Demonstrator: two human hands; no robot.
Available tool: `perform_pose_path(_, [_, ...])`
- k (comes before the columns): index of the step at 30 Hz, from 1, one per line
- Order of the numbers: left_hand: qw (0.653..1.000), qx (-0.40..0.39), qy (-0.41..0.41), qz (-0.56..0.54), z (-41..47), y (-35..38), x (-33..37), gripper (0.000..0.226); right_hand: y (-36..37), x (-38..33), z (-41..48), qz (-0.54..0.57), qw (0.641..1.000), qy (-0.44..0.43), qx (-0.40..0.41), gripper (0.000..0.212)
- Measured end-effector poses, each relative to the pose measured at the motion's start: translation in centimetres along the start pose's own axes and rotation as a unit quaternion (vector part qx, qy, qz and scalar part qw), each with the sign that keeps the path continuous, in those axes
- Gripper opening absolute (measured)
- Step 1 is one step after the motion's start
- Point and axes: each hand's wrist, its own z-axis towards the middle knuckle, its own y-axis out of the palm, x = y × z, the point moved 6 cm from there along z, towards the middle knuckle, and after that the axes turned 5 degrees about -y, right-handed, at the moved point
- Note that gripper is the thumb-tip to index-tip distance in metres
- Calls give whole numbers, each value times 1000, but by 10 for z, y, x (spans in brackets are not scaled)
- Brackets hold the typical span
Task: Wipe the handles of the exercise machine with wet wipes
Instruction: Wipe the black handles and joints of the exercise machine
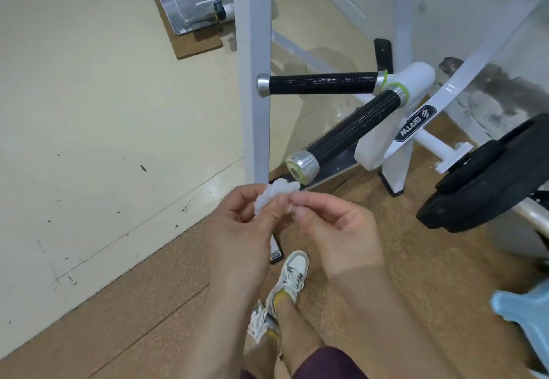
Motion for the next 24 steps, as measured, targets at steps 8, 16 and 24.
perform_pose_path(8, [988,-34,94,116,59,17,43,15,-12,-59,19,-412,872,-253,-73,28])
perform_pose_path(16, [951,-253,-37,176,77,37,28,29,-15,-56,36,-516,775,-315,-186,41])
perform_pose_path(24, [943,-250,-65,208,100,64,44,15,-26,-73,81,-475,813,-288,-176,27])
